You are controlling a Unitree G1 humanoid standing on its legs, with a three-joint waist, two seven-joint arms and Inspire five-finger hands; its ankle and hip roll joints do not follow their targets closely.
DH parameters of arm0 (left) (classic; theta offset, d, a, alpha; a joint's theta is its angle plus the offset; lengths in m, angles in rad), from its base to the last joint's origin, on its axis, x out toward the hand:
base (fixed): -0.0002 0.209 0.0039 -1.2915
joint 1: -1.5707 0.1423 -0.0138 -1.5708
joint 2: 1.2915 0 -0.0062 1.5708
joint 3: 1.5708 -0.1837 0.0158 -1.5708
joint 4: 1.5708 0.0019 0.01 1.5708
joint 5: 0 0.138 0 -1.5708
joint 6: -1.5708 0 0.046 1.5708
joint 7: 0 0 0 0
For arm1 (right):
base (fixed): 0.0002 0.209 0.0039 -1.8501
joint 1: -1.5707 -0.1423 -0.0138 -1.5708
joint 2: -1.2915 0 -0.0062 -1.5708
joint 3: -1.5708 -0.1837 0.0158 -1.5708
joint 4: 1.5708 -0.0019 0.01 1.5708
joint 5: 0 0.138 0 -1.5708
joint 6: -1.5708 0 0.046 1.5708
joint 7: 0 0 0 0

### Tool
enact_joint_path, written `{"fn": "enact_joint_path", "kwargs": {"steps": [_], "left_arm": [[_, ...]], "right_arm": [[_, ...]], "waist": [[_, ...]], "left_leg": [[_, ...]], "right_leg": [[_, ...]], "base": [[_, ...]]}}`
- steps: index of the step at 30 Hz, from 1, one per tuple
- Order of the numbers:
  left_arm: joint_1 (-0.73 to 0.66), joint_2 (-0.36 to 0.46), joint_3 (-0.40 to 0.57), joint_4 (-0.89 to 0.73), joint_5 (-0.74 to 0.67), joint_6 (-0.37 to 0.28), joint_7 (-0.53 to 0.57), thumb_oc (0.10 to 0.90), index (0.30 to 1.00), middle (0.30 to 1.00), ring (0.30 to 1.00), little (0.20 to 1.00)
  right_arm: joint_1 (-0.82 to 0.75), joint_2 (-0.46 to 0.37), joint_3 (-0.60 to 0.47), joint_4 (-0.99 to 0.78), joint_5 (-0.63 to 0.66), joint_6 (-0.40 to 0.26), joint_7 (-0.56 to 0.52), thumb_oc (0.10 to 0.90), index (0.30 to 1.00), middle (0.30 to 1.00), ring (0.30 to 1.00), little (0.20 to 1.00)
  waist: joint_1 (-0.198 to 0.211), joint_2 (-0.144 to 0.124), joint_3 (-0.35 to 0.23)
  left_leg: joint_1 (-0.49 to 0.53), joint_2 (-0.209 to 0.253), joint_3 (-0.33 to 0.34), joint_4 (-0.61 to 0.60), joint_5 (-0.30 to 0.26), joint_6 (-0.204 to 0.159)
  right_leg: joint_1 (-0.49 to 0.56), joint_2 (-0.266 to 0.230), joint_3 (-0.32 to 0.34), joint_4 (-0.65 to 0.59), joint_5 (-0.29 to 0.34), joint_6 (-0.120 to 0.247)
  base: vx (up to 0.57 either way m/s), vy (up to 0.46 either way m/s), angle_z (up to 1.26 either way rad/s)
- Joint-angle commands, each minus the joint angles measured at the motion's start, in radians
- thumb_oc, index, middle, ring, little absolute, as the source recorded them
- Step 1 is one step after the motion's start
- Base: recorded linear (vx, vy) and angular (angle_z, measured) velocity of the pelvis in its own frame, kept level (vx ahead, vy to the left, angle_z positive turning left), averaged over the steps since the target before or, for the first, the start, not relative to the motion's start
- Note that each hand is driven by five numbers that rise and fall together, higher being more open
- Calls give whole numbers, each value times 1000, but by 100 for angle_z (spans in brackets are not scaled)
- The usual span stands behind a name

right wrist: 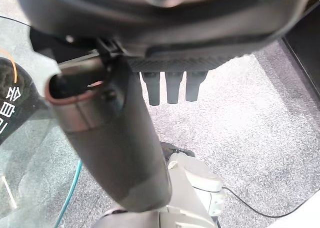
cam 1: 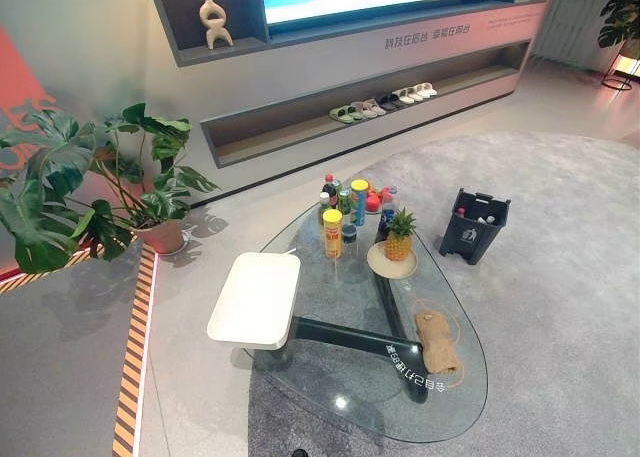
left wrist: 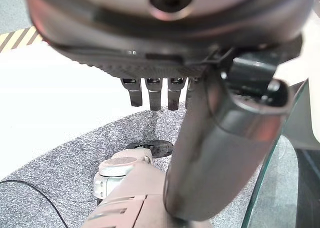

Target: Wipe the table with a cloth and put it in the basket.

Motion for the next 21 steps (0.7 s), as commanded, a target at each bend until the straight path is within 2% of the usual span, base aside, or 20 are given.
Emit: {"fn": "enact_joint_path", "kwargs": {"steps": [1, 21], "left_arm": [[-63, 12, -1, 63, 8, -8, 23, 800, 900, 900, 900, 900], [-64, 19, 15, 76, 19, -7, 46, 800, 900, 900, 900, 900]], "right_arm": [[-57, -1, 20, 44, -23, 1, -25, 800, 900, 900, 900, 900], [-61, -10, -2, 47, 9, -11, -77, 800, 900, 900, 900, 900]], "waist": [[22, -19, 22], [27, -25, 28]], "left_leg": [[67, -1, 33, 6, -142, -4], [63, 0, 31, 6, -141, -4]], "right_leg": [[-65, -48, -12, 4, 52, 55], [-67, -51, -18, 4, 53, 57]], "base": [[0, 0, 0], [3, 0, 0]]}}
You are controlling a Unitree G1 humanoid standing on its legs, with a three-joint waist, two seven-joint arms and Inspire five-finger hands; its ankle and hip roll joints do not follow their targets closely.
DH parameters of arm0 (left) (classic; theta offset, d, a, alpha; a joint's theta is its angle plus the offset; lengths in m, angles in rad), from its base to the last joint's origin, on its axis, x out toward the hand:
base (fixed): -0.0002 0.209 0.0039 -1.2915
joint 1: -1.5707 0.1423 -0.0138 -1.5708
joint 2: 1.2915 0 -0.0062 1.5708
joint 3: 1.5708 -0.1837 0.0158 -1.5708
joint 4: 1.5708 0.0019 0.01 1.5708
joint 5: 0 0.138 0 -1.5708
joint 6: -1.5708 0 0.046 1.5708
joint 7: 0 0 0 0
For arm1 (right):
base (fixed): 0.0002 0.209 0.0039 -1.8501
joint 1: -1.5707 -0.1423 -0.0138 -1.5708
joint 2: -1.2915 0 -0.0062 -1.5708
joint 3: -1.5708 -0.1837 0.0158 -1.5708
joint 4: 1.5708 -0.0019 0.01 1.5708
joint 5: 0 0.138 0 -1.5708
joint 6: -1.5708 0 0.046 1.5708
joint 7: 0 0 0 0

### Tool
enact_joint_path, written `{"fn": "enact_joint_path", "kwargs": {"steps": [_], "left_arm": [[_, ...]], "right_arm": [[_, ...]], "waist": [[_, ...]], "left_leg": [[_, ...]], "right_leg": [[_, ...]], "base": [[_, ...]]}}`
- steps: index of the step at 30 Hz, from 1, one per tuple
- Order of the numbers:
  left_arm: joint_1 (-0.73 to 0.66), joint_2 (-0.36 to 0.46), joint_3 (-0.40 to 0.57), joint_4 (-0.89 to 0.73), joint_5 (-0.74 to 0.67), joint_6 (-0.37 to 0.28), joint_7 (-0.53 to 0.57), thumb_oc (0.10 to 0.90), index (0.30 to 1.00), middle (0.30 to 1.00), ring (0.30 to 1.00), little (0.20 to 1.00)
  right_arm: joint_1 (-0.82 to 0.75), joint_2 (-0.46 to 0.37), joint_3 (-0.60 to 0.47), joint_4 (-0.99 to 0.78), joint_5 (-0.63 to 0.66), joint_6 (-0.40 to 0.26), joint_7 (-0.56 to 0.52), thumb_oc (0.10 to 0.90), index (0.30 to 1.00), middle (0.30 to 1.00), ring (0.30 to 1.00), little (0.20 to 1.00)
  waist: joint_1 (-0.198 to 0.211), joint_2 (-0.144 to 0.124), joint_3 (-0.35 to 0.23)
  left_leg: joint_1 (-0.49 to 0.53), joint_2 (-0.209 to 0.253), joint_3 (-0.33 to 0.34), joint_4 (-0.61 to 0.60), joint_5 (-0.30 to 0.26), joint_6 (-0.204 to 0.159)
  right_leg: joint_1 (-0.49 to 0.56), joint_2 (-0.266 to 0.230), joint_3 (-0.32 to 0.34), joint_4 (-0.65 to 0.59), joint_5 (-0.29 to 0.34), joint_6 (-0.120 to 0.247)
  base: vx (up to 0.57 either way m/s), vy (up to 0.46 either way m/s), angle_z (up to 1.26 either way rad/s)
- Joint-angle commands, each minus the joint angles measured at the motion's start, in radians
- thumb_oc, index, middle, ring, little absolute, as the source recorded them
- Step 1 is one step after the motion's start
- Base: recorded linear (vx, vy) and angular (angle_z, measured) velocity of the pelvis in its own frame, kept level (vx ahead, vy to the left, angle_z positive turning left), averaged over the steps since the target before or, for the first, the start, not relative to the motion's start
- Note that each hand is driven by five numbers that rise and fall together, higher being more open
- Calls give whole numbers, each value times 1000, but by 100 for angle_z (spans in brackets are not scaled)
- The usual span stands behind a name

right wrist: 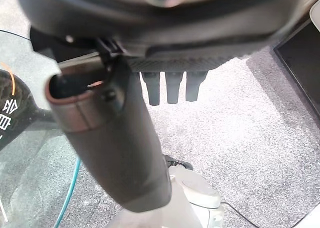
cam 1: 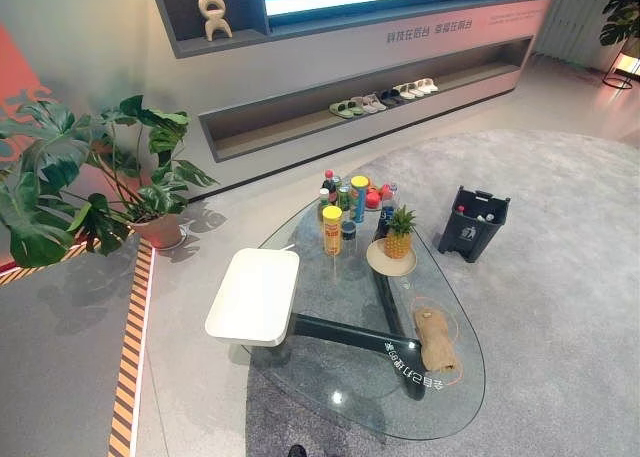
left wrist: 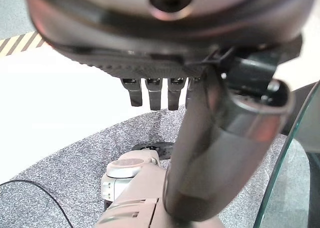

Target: Wipe the table with a cloth and put it in the basket.

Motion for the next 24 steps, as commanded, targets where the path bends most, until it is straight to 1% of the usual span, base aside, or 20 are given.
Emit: {"fn": "enact_joint_path", "kwargs": {"steps": [1, 6, 9, 11, 13, 15, 18, 21, 24], "left_arm": [[-64, 20, 15, 66, 16, -9, 26, 800, 900, 900, 900, 900], [-59, 29, 22, 63, -9, -18, 32, 800, 900, 900, 900, 900], [-55, 49, 36, 50, -35, -17, 33, 800, 900, 900, 900, 900], [-58, 64, 43, 45, -63, -16, 29, 800, 900, 900, 900, 900], [-60, 66, 44, 44, -71, -17, 29, 800, 900, 900, 900, 900], [-105, 95, 41, 19, -136, -18, 29, 800, 900, 900, 900, 900], [-164, 120, 48, 8, -190, -20, 28, 800, 900, 900, 900, 900], [-190, 136, 56, -14, -243, -28, -1, 800, 900, 900, 900, 900], [-231, 158, 61, -35, -300, -30, -29, 800, 900, 900, 900, 900]], "right_arm": [[-63, -15, -6, 43, 13, -10, -33, 800, 900, 900, 900, 900], [-70, -37, -22, 39, 17, -19, -29, 800, 900, 900, 900, 900], [-74, -61, -29, 36, 15, -11, -17, 800, 900, 900, 900, 900], [-82, -79, -34, 40, 27, 0, -26, 800, 900, 900, 900, 900], [-84, -84, -35, 42, 27, 2, -27, 800, 900, 900, 900, 900], [-123, -114, -20, 32, 28, 4, -32, 800, 900, 900, 900, 900], [-171, -126, 3, 24, 57, 12, -33, 800, 900, 900, 900, 900], [-181, -132, 2, 14, 67, 27, -34, 800, 900, 900, 900, 900], [-197, -143, 10, 5, 69, 21, -24, 800, 900, 900, 900, 900]], "waist": [[26, -16, 16], [29, -13, 23], [33, -10, 38], [35, -6, 54], [35, -5, 58], [29, 3, 119], [23, 12, 179], [21, 16, 213], [20, 15, 247]], "left_leg": [[66, -1, 30, 6, -140, -5], [67, -2, 25, 6, -140, -7], [46, -4, 22, 6, -131, -7], [14, -3, 17, 6, -120, -7], [4, -4, 16, 6, -116, -7], [-69, -11, 3, 6, -94, -1], [-127, -20, -7, 6, -76, 8], [-160, -27, -14, 6, -66, 13], [-199, -32, -17, 6, -53, 14]], "right_leg": [[-65, -50, -16, 4, 54, 56], [-65, -47, -12, 4, 54, 56], [-86, -48, -4, 4, 61, 59], [-119, -48, 3, 4, 71, 61], [-129, -48, 6, 4, 74, 61], [-212, -45, 31, 4, 99, 58], [-279, -37, 52, 4, 118, 50], [-312, -36, 57, 4, 126, 49], [-349, -35, 63, 4, 138, 48]], "base": [[53, -2, 0], [55, 4, 0], [37, 6, 0], [0, 0, 0], [-41, 19, -1], [-254, 41, -3], [-190, 25, 0], [-53, 14, -3], [-94, -13, -3]]}}
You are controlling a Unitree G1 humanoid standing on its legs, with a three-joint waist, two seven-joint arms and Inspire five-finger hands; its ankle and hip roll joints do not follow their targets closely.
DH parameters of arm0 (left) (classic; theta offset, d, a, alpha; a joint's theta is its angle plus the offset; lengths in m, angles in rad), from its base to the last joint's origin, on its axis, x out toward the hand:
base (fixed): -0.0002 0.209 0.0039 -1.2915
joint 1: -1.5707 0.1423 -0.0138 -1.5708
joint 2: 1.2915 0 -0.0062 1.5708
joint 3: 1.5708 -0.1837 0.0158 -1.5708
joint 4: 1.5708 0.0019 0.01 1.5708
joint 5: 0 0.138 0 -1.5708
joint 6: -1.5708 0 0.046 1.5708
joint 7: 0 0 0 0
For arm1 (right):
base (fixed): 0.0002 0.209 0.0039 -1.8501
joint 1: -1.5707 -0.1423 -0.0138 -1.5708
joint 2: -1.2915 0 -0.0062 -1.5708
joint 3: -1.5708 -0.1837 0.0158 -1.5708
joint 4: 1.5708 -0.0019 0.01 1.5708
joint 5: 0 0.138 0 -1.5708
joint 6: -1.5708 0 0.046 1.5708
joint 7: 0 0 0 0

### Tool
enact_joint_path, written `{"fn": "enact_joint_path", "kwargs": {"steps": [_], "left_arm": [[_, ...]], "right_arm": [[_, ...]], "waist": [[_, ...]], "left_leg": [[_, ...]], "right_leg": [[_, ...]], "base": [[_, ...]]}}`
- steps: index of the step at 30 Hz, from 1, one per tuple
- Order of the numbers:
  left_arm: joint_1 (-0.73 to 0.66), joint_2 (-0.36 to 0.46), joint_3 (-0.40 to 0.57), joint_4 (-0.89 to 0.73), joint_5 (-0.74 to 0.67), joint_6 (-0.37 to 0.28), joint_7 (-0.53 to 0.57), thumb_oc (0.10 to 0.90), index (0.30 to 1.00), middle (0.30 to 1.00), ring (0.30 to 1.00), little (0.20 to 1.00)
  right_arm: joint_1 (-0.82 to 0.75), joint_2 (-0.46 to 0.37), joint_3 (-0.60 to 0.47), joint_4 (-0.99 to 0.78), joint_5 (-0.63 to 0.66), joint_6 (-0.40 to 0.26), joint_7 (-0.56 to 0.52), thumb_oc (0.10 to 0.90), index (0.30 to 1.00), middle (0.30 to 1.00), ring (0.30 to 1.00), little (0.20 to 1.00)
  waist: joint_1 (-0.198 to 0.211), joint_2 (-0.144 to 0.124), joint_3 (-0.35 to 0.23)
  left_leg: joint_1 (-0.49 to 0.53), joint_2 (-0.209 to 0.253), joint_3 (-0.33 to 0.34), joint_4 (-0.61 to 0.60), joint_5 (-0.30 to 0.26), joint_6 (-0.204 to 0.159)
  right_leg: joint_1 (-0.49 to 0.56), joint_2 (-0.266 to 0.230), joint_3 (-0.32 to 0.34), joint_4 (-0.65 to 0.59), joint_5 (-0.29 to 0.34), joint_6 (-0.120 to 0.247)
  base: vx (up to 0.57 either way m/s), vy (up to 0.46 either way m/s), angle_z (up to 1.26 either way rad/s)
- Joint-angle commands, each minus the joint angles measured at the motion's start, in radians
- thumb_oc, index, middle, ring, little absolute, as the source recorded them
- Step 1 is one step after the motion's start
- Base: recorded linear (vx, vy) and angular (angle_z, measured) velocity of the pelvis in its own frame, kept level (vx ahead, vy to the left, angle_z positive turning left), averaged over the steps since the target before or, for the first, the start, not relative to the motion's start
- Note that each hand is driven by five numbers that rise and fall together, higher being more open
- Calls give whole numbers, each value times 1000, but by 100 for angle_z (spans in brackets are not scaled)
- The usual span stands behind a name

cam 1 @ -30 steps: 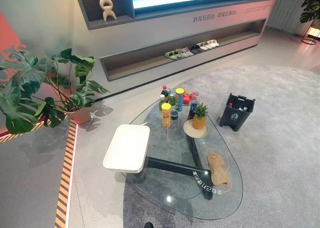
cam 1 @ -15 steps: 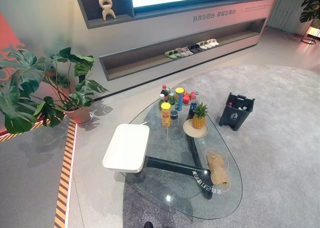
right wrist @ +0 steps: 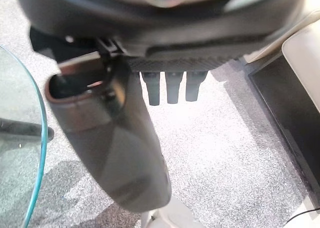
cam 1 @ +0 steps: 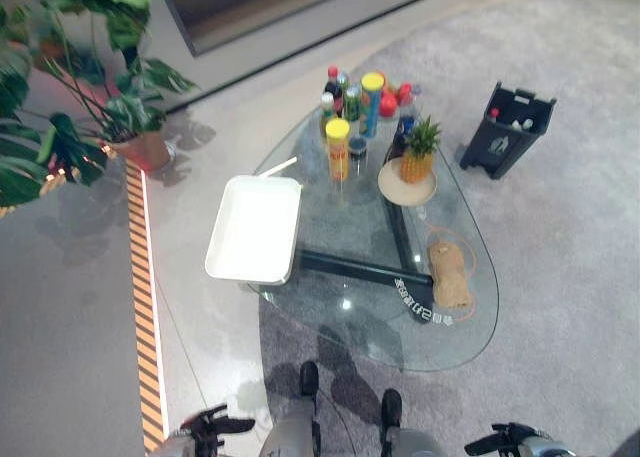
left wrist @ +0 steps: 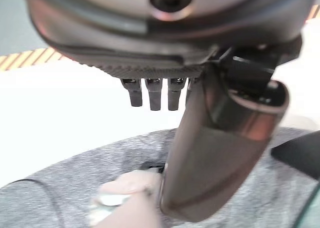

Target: Wipe the table with a cloth and put it in the basket.

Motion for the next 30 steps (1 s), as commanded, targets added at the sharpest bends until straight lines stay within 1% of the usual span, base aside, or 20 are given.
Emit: {"fn": "enact_joint_path", "kwargs": {"steps": [1, 5, 9, 10, 11, 12, 13, 15, 16, 18, 19, 20, 23, 26, 30], "left_arm": [[-89, 72, 16, 12, -101, -30, -19, 800, 900, 900, 900, 900], [-142, 92, 6, -24, -178, -61, -11, 800, 900, 900, 900, 900], [-193, 87, -8, -39, -237, -113, 22, 800, 900, 900, 900, 900], [-199, 86, -8, -40, -241, -119, 26, 800, 900, 900, 900, 900], [-218, 87, -12, -50, -250, -135, 31, 800, 900, 900, 900, 900], [-223, 87, -13, -53, -252, -138, 32, 800, 900, 900, 900, 900], [-240, 88, -20, -68, -255, -138, 49, 800, 900, 900, 900, 900], [-250, 88, -26, -76, -260, -138, 60, 800, 900, 900, 900, 900], [-259, 92, -30, -90, -266, -133, 73, 800, 900, 900, 900, 900], [-256, 92, -33, -94, -266, -137, 75, 800, 900, 900, 900, 900], [-255, 90, -32, -92, -265, -142, 75, 800, 900, 900, 900, 900], [-251, 92, -27, -90, -267, -150, 77, 800, 900, 900, 900, 900], [-254, 97, -23, -95, -269, -147, 96, 800, 900, 900, 900, 900], [-239, 103, -13, -100, -258, -154, 98, 800, 900, 900, 900, 900], [-243, 108, -13, -103, -254, -153, 100, 800, 900, 900, 900, 900]], "right_arm": [[-22, -36, 28, 0, 31, 15, -14, 800, 900, 900, 900, 900], [-69, -44, 46, -33, 65, 3, -8, 800, 900, 900, 900, 900], [-116, -47, 62, -56, 95, -1, -23, 800, 900, 900, 900, 900], [-121, -48, 62, -56, 96, -2, -24, 800, 900, 900, 900, 900], [-141, -55, 65, -60, 113, -7, -33, 800, 900, 900, 900, 900], [-146, -57, 63, -59, 118, -9, -35, 800, 900, 900, 900, 900], [-165, -63, 61, -61, 133, -10, -46, 800, 900, 900, 900, 900], [-178, -63, 63, -63, 139, -11, -53, 800, 900, 900, 900, 900], [-185, -64, 63, -70, 148, -18, -65, 800, 900, 900, 900, 900], [-182, -62, 61, -74, 158, -32, -81, 800, 900, 900, 900, 900], [-180, -62, 57, -74, 161, -40, -89, 800, 900, 900, 900, 900], [-186, -63, 51, -80, 165, -48, -108, 800, 900, 900, 900, 900], [-208, -70, 51, -87, 164, -51, -115, 800, 900, 900, 900, 900], [-207, -65, 47, -91, 155, -59, -116, 800, 900, 900, 900, 900], [-222, -70, 50, -91, 168, -63, -114, 800, 900, 900, 900, 900]], "waist": [[18, -35, 59], [20, -36, 103], [23, -25, 157], [23, -24, 162], [23, -21, 190], [21, -20, 196], [16, -16, 219], [14, -14, 228], [10, -14, 242], [8, -13, 253], [6, -13, 258], [4, -14, 268], [3, -20, 271], [7, -25, 271], [11, -31, 271]], "left_leg": [[2, -43, -9, -3, -108, 13], [-51, -48, -14, -3, -88, 12], [-100, -50, -11, -3, -55, 7], [-106, -50, -11, 0, -52, 6], [-149, -50, -11, 38, -47, 3], [-160, -49, -9, 49, -48, 2], [-202, -50, -10, 92, -54, 2], [-231, -53, -11, 120, -59, 4], [-260, -54, -6, 164, -69, 5], [-285, -56, -4, 210, -81, 8], [-298, -56, 0, 240, -95, 8], [-331, -59, 3, 298, -113, 10], [-394, -57, 8, 380, -136, 13], [-448, -49, 5, 459, -171, 21], [-498, -44, 2, 496, -180, 27]], "right_leg": [[-133, -50, 51, -18, 89, 36], [-175, -54, 33, -4, 94, 29], [-246, -54, 18, 82, 65, 15], [-253, -56, 16, 90, 62, 14], [-295, -62, 9, 138, 51, 10], [-306, -62, 9, 149, 48, 9], [-346, -62, 15, 188, 39, 5], [-376, -63, 19, 216, 34, 4], [-406, -64, 20, 249, 26, 1], [-429, -66, 17, 286, 16, -3], [-440, -69, 15, 310, 3, -5], [-470, -71, 14, 355, -10, -7], [-524, -69, 20, 414, -25, -16], [-579, -61, 32, 485, -54, -28], [-632, -54, 36, 524, -62, -33]], "base": [[-119, -41, -5], [-101, -40, -4], [-109, -37, 1], [-121, -53, 5], [-104, -47, 3], [-156, -79, 4], [-91, -54, 2], [-102, -57, 6], [-103, -60, 7], [-63, -41, 12], [-56, -29, 18], [-61, -23, 18], [-55, -11, 20], [-13, -20, 6], [-12, -4, -3]]}}
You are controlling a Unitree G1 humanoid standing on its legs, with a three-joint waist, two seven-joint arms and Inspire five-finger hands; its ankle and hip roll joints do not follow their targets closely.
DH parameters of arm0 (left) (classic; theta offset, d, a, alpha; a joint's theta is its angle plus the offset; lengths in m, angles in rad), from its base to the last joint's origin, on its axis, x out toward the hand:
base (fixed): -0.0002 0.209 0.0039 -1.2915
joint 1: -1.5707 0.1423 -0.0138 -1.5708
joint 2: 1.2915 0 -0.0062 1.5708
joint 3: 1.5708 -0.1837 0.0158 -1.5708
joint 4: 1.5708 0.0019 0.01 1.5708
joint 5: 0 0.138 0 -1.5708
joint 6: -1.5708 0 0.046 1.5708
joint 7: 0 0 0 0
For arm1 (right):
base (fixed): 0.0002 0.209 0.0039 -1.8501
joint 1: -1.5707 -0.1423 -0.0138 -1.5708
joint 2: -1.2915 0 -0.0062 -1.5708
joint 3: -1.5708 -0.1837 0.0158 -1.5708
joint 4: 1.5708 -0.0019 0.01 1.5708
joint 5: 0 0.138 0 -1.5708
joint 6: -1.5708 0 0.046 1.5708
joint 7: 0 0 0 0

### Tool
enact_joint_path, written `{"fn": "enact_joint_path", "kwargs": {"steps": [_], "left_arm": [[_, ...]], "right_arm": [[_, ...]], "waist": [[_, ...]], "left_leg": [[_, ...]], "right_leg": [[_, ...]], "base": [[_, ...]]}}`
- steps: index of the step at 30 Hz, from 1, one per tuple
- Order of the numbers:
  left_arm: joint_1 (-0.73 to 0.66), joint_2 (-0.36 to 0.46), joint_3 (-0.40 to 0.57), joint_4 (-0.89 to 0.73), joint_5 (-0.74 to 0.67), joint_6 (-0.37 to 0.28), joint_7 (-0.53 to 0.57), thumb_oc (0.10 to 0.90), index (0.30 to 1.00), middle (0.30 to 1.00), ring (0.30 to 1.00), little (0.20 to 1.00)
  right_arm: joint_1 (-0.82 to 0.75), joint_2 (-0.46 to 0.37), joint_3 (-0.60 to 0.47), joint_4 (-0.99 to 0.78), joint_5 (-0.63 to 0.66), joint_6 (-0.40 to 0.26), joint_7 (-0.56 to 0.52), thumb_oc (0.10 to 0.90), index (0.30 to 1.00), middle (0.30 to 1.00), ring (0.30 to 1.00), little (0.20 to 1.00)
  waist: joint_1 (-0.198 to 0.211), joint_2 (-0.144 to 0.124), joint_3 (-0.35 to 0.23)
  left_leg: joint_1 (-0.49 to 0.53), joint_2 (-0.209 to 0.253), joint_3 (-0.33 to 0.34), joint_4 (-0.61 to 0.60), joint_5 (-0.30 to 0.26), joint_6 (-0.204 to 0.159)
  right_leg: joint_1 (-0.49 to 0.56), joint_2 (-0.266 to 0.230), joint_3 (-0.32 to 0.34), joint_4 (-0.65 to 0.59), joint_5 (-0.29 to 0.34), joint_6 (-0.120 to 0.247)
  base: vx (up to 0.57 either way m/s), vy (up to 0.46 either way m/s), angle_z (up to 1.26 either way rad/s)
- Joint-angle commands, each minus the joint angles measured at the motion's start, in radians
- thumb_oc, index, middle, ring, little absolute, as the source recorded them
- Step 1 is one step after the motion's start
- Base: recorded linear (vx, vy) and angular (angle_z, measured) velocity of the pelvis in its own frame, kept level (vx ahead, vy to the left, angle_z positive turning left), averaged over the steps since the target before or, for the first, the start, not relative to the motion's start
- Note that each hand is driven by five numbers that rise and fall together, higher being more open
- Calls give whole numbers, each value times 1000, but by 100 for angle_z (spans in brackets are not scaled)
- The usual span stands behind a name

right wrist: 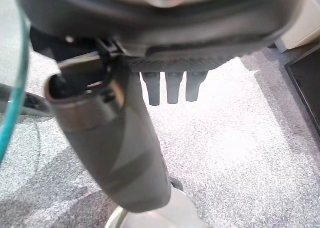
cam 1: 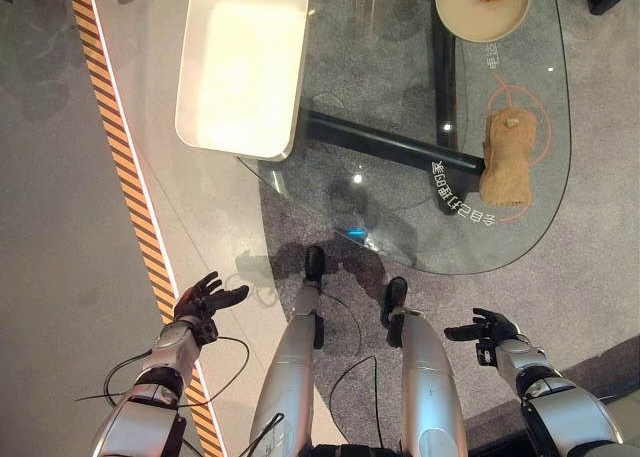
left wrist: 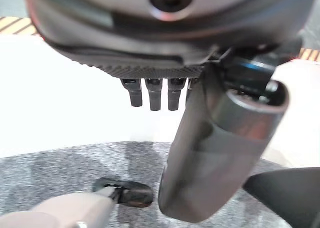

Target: Wipe the table with a cloth and put it in the basket.

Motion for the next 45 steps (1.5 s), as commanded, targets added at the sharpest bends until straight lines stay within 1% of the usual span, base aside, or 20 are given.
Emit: {"fn": "enact_joint_path", "kwargs": {"steps": [1, 6, 9, 15, 16, 17, 21, 24, 25, 27, 29, 31, 34, 35, 38, 39, 40, 42, 44, 45], "left_arm": [[26, 40, 27, 20, -7, -39, 20, 800, 900, 900, 900, 900], [27, 37, 22, 12, -12, -38, 28, 800, 900, 900, 900, 900], [24, 43, 20, 15, -15, -37, 22, 800, 900, 900, 900, 900], [17, 56, 15, 9, -19, -30, 27, 800, 900, 900, 900, 900], [16, 57, 13, 9, -20, -34, 25, 800, 900, 900, 900, 900], [15, 57, 13, 8, -20, -33, 26, 800, 900, 900, 900, 900], [-6, 50, -6, 6, -23, -35, 37, 800, 900, 900, 900, 900], [-11, 48, -18, 11, -30, -41, 35, 800, 900, 900, 900, 900], [-15, 49, -20, 10, -29, -37, 38, 800, 900, 900, 900, 900], [-20, 49, -28, 10, -29, -36, 40, 800, 900, 900, 900, 900], [-19, 49, -33, 9, -33, -38, 41, 800, 900, 900, 900, 900], [-16, 48, -32, 9, -36, -42, 42, 800, 900, 900, 900, 900], [-14, 40, -36, 14, -41, -52, 41, 800, 900, 900, 900, 900], [-8, 40, -36, 16, -44, -57, 36, 800, 900, 900, 900, 900], [-7, 39, -36, 17, -45, -59, 34, 800, 900, 900, 900, 900], [-5, 37, -36, 19, -46, -62, 33, 800, 900, 900, 900, 900], [-5, 36, -39, 19, -48, -62, 33, 800, 900, 900, 900, 900], [-5, 36, -40, 22, -50, -63, 29, 800, 900, 900, 900, 900], [-7, 41, -41, 31, -52, -65, 15, 800, 900, 900, 900, 900], [-7, 41, -41, 31, -52, -65, 15, 800, 900, 900, 900, 900]], "right_arm": [[62, -60, 3, 6, 39, 4, -28, 800, 900, 900, 900, 900], [51, -69, -4, 5, 47, -11, -34, 800, 900, 900, 900, 900], [42, -77, -9, 4, 59, -36, -42, 800, 900, 900, 900, 900], [13, -102, -28, -42, 106, -135, -89, 800, 900, 900, 900, 900], [3, -105, -31, -59, 110, -164, -97, 800, 900, 900, 900, 900], [1, -106, -31, -62, 110, -166, -99, 800, 900, 900, 900, 900], [-51, -114, -14, -111, 147, -236, -128, 800, 900, 900, 900, 900], [-82, -128, -2, -143, 168, -285, -138, 800, 900, 900, 900, 900], [-100, -135, 6, -170, 173, -284, -149, 800, 900, 900, 900, 900], [-129, -148, 25, -222, 183, -311, -176, 800, 900, 900, 900, 900], [-151, -154, 38, -280, 185, -305, -210, 800, 900, 900, 900, 900], [-167, -164, 46, -337, 175, -317, -250, 800, 900, 900, 900, 900], [-186, -178, 53, -399, 146, -304, -338, 800, 900, 900, 900, 900], [-202, -194, 51, -414, 131, -264, -396, 800, 900, 900, 900, 900], [-210, -200, 50, -415, 129, -250, -420, 800, 900, 900, 900, 900], [-225, -210, 48, -408, 84, -216, -484, 800, 900, 900, 900, 900], [-234, -217, 50, -401, 52, -196, -519, 800, 900, 900, 900, 900], [-243, -229, 48, -389, 27, -160, -559, 800, 900, 900, 900, 900], [-260, -244, 40, -315, -4, -99, -603, 800, 900, 900, 900, 900], [-261, -244, 40, -315, -4, -99, -603, 800, 900, 900, 900, 900]], "waist": [[-9, -22, -10], [-10, -20, -10], [-8, -20, -10], [-8, -28, -10], [-9, -31, -10], [-9, -31, -10], [-7, -37, -10], [-5, -35, -10], [-5, -36, -10], [-3, -36, -10], [-4, -36, -10], [-6, -37, -10], [-10, -34, -10], [-10, -32, -10], [-11, -31, -10], [-10, -30, -10], [-10, -29, -10], [-10, -27, -10], [-7, -25, -10], [-7, -25, -10]], "left_leg": [[-70, -12, 27, 231, -144, 38], [-94, -10, 26, 253, -152, 41], [-96, -12, 23, 250, -151, 41], [-89, -15, 23, 239, -143, 36], [-88, -16, 23, 236, -141, 35], [-88, -16, 23, 236, -141, 34], [-86, -20, 20, 222, -136, 30], [-84, -24, 17, 218, -134, 28], [-82, -24, 18, 215, -134, 28], [-82, -26, 18, 208, -130, 27], [-78, -27, 18, 204, -130, 27], [-75, -27, 21, 200, -129, 27], [-73, -28, 22, 194, -128, 26], [-67, -29, 24, 192, -129, 27], [-66, -29, 25, 190, -130, 28], [-66, -29, 27, 190, -132, 28], [-68, -28, 27, 191, -132, 29], [-68, -30, 27, 191, -132, 31], [-69, -28, 29, 193, -137, 35], [-69, -28, 29, 193, -137, 35]], "right_leg": [[-55, 26, 42, -108, 133, 25], [-81, 31, 50, -89, 128, 22], [-83, 33, 49, -91, 129, 21], [-69, 36, 47, -115, 142, 22], [-66, 37, 48, -124, 146, 22], [-66, 37, 47, -125, 147, 22], [-56, 38, 42, -148, 152, 22], [-51, 36, 38, -154, 152, 22], [-49, 37, 36, -155, 151, 21], [-48, 38, 34, -160, 152, 20], [-45, 38, 33, -162, 152, 20], [-44, 39, 34, -162, 151, 19], [-43, 39, 34, -166, 149, 19], [-39, 38, 33, -168, 148, 19], [-38, 38, 33, -169, 148, 18], [-37, 39, 34, -172, 147, 18], [-38, 39, 35, -171, 146, 18], [-39, 40, 35, -171, 146, 18], [-40, 43, 38, -167, 144, 17], [-41, 43, 38, -167, 144, 17]], "base": [[-25, 2, -8], [-16, 6, -3], [0, 0, 0], [0, 0, 0], [0, 0, 0], [0, 0, 0], [-8, -1, 0], [-4, 6, 4], [-4, 12, 6], [-1, 6, 2], [0, 0, 0], [0, 0, 0], [4, 10, -1], [0, 0, 0], [0, 0, 0], [0, 0, 0], [0, 0, 0], [0, 0, 0], [0, 0, 0], [0, 0, 0]]}}
